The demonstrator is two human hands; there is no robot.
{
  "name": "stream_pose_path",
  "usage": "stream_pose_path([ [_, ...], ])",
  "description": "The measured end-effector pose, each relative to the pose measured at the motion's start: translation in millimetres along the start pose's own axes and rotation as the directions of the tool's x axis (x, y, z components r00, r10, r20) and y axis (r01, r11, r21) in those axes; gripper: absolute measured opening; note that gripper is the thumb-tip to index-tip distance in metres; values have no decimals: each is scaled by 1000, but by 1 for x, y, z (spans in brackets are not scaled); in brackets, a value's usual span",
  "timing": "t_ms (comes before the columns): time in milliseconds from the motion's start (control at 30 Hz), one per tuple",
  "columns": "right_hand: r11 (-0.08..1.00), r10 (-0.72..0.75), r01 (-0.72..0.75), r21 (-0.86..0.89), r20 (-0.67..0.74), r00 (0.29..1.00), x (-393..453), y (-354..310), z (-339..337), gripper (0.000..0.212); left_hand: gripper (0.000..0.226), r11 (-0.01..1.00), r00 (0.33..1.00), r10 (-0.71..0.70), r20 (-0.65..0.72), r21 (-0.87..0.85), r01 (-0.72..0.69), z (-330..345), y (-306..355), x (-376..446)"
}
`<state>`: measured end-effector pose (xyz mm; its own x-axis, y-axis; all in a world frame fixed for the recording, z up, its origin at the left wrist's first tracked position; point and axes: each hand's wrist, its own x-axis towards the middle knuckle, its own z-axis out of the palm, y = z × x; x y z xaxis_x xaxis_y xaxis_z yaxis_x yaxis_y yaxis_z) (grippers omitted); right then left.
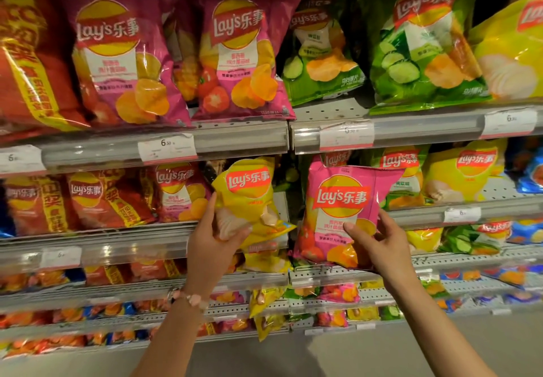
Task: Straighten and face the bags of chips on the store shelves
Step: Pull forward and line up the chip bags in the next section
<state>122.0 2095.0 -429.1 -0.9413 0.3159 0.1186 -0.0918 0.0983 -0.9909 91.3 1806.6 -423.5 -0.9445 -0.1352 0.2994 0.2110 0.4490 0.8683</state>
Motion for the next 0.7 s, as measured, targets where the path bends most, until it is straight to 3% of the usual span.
stream_pose_path([
  [267,979,-110,127,-163,105,988,6,-14,32,47,101,997,997,-75,-9,-6,75,-54,-13,-25],
  [367,977,-107,129,-169,132,985,13,-19,57,67,93,994,991,-107,-76,-39,105,-68,-15,-34],
  [500,977,-118,143,-158,157,980,28,-30,89,69,95,987,984,-147,-97,-81,139,-87,-24,-42],
  [633,980,-125,148,-136,165,978,45,-39,119,20,98,982,981,-165,-106,-109,153,-104,-29,-46],
  [700,985,-115,133,-109,160,980,54,-43,133,14,96,986,981,-153,-118,-87,143,-110,-30,-48],
])
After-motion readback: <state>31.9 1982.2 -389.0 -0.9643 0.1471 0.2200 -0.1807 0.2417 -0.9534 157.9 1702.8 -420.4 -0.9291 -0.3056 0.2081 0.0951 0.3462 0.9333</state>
